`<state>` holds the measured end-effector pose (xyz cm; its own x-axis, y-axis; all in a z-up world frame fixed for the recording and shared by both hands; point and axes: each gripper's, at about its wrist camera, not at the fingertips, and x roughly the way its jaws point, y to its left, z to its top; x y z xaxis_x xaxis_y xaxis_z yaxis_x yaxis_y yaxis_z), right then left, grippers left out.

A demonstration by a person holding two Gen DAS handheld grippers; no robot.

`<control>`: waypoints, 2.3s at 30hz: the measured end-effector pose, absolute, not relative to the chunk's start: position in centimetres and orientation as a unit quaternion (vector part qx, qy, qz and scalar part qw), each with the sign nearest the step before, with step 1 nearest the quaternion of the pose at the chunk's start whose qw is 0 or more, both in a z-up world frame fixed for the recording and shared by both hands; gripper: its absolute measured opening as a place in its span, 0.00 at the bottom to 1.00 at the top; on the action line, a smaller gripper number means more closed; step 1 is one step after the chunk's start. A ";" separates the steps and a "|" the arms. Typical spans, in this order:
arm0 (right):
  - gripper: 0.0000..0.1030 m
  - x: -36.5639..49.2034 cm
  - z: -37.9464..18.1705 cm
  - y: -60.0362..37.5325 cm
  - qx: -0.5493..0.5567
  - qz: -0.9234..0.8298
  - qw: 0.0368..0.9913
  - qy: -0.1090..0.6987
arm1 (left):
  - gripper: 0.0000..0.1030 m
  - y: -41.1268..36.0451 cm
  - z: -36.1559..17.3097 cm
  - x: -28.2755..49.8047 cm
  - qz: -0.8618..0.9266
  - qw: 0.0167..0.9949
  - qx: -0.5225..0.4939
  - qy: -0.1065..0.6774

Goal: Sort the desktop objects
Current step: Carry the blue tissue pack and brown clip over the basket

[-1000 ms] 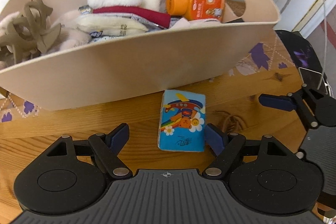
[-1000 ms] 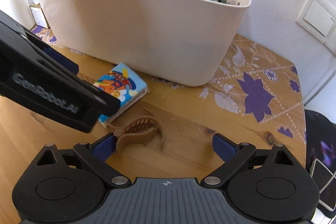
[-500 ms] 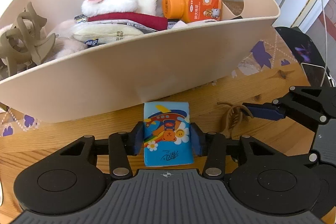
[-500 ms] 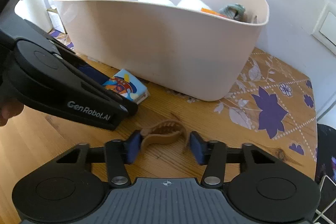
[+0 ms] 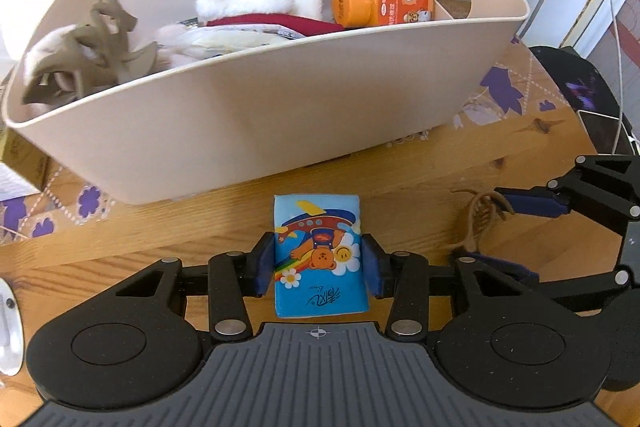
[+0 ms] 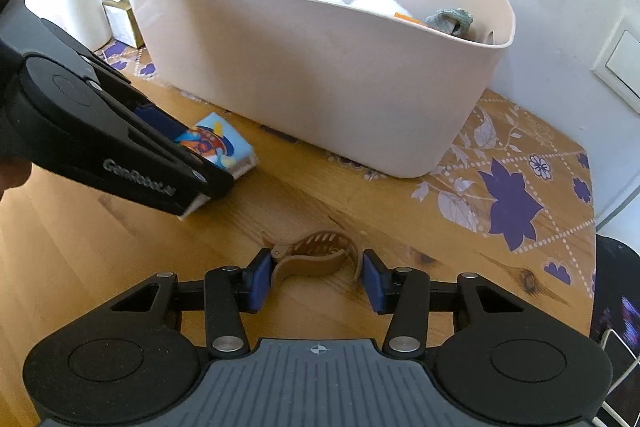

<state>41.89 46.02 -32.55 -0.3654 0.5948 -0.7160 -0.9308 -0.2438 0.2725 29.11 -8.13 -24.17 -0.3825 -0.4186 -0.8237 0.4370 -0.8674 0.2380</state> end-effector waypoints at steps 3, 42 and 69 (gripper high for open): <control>0.43 41.9 -32.1 45.3 -0.241 0.751 0.511 0.342 | 0.43 -7.8 -23.5 29.9 -0.835 0.257 0.486 0.003; 0.43 49.1 -20.3 42.3 -0.153 0.747 0.601 0.239 | 0.44 -6.9 -8.6 34.1 -0.891 0.244 0.363 -0.122; 0.43 48.2 -18.6 53.0 -0.123 0.715 0.627 0.284 | 0.44 -12.7 -10.0 25.9 -0.897 0.205 0.388 -0.055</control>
